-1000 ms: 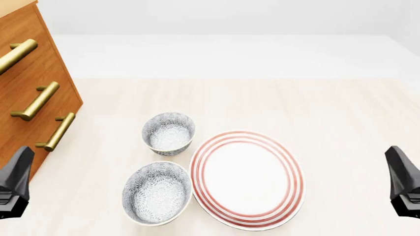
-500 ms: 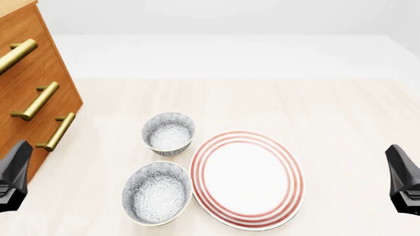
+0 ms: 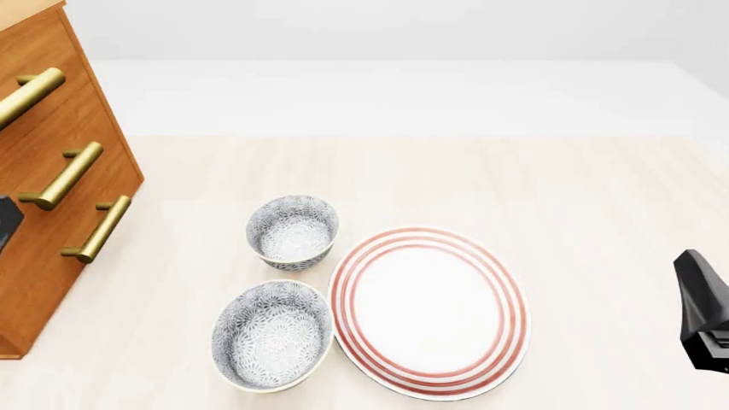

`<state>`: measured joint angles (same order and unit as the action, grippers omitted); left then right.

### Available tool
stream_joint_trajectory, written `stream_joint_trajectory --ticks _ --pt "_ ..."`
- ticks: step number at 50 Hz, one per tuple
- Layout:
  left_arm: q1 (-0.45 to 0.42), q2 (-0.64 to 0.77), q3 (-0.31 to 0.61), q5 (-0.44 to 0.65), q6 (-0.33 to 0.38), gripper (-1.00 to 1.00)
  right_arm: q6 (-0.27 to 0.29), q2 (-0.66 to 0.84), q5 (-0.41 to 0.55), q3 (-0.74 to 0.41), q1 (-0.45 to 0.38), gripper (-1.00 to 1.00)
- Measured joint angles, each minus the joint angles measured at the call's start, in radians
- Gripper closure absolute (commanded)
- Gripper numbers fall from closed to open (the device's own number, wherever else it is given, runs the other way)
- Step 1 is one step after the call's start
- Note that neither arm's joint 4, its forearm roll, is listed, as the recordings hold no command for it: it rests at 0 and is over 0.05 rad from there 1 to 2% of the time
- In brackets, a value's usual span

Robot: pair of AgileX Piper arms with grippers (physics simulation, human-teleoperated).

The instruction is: Stack the bowl in the middle on the bowl at the back.

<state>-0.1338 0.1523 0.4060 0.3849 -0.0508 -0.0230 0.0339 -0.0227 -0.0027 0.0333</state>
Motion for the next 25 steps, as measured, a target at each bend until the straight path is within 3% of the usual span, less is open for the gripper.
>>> stream_joint_trajectory --ticks 25 --pt "-0.094 0.382 0.267 0.296 0.023 -1.00 -0.001 0.000 -0.004 0.000 -0.011 -1.00"
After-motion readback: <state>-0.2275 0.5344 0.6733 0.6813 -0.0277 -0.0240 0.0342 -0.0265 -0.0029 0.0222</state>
